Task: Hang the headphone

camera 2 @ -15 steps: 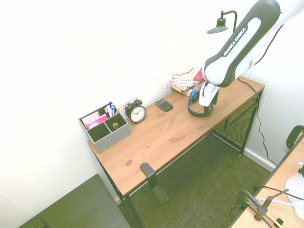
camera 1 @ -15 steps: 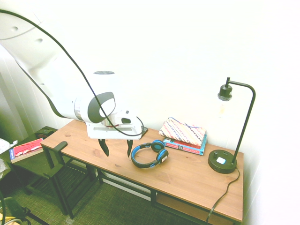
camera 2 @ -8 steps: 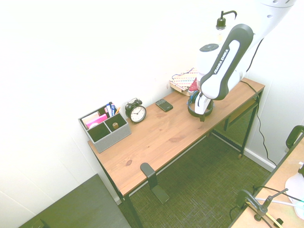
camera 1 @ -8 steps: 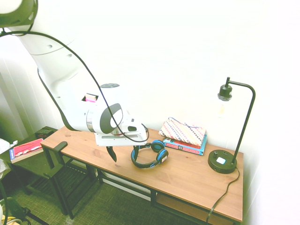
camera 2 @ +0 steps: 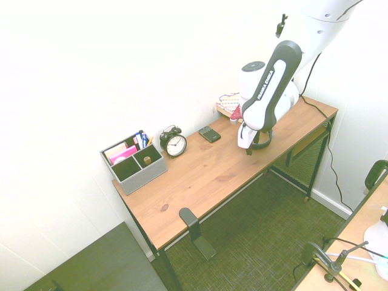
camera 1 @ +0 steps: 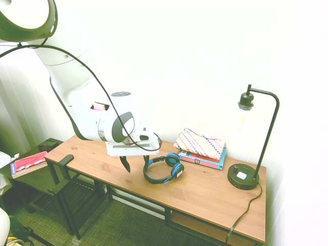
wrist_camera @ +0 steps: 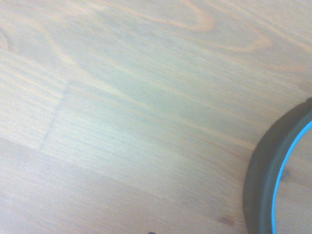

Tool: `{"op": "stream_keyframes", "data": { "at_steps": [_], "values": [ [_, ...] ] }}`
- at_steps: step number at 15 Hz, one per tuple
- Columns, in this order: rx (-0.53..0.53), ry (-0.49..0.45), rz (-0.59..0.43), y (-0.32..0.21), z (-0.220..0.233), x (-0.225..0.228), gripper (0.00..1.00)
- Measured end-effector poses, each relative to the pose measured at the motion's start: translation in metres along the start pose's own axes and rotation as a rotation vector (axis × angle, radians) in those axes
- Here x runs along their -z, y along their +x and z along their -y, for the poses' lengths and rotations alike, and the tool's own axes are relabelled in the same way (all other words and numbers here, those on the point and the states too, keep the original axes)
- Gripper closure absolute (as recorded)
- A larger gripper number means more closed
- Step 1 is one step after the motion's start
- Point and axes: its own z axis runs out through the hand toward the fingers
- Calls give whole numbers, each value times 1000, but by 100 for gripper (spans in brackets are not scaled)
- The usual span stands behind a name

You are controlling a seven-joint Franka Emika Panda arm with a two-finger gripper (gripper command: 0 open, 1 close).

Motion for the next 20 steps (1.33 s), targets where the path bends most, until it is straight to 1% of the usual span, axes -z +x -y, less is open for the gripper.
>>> {"op": "stream_keyframes", "data": {
  "at_steps": [11, 17, 20],
  "values": [
    [-30, -15, 21, 3, -2, -17, 100],
    [-48, -15, 25, 6, -2, -15, 100],
    [-84, -3, 29, 12, -2, -6, 100]
  ]
}}
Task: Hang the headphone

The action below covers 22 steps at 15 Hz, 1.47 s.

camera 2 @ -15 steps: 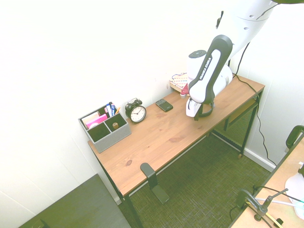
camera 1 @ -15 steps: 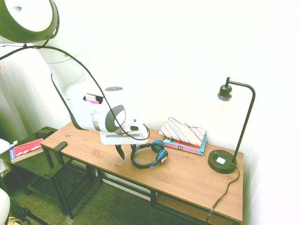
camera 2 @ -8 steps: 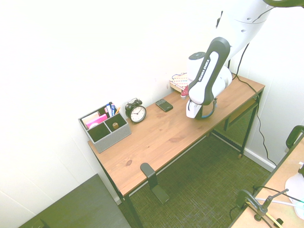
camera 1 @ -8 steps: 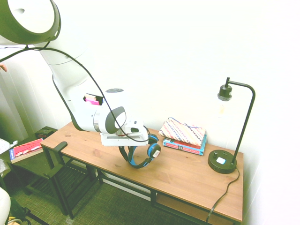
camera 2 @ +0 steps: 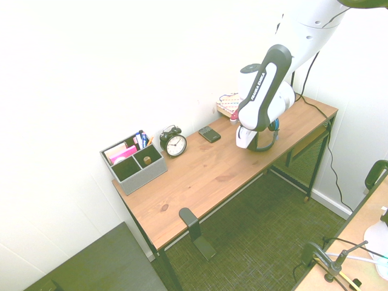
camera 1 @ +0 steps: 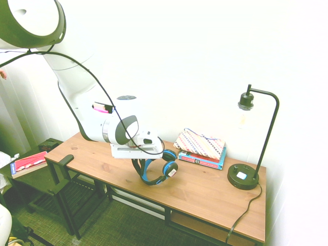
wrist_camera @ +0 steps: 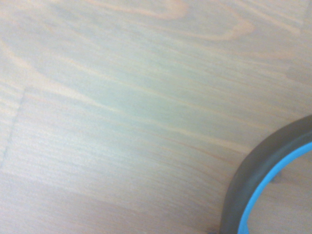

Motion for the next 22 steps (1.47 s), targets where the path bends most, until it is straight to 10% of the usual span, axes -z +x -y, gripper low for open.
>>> {"op": "stream_keyframes", "data": {
  "at_steps": [11, 16, 22],
  "values": [
    [-179, 113, 81, -28, 26, 189, 100],
    [-312, 33, 210, -123, 61, 284, 100],
    [-426, -41, 158, -277, 148, 278, 100]
  ]
}}
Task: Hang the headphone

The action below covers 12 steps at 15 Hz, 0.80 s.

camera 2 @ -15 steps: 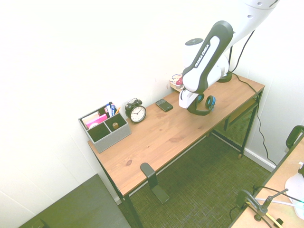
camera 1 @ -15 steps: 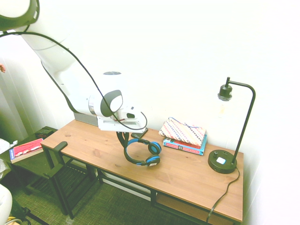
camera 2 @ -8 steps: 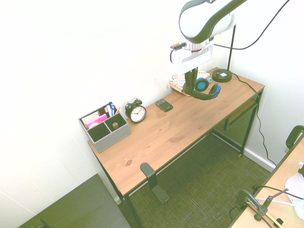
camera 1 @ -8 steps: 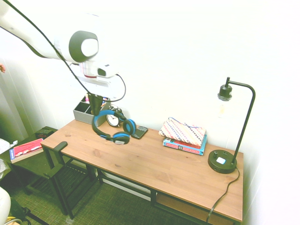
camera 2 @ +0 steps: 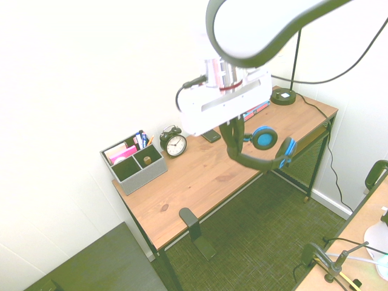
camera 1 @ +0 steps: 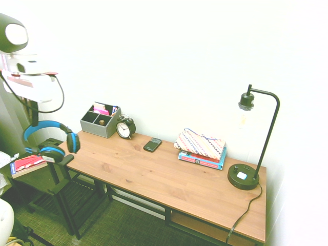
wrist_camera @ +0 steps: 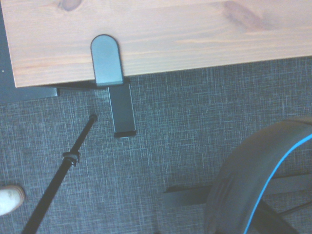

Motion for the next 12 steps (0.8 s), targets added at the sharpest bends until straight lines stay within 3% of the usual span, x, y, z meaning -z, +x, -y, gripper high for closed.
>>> {"op": "stream_keyframes", "data": {
  "at_steps": [5, 9, 12],
  "values": [
    [-149, 71, -11, -59, 23, -109, 100],
    [-256, 97, 4, -63, 33, -188, 100],
    [-276, 95, -2, -65, 38, -229, 100]
  ]
}}
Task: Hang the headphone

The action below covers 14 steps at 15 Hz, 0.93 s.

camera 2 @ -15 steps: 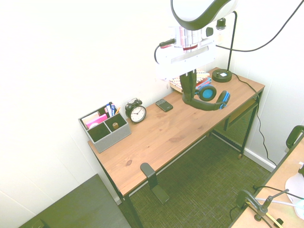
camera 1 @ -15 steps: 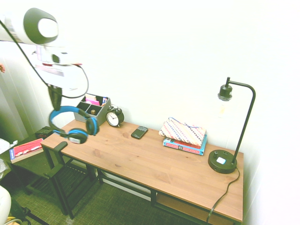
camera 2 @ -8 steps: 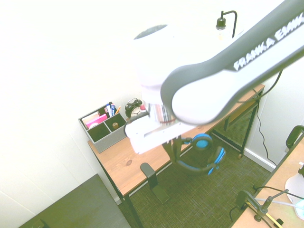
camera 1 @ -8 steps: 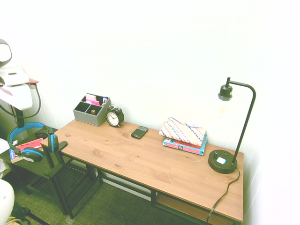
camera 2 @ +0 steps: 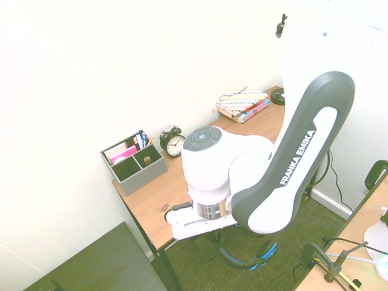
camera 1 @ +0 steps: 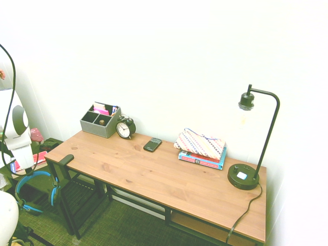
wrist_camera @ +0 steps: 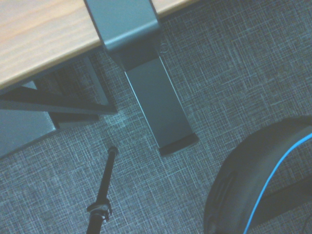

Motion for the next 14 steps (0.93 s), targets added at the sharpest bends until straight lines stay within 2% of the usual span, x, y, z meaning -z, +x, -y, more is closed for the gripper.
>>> {"op": "stream_keyframes", "data": {
  "at_steps": [7, 8, 14],
  "values": [
    [2, -4, -45, -20, 39, -54, 100],
    [1, -6, -61, -18, 46, -61, 0],
    [-5, -43, -74, -22, 68, -74, 0]
  ]
}}
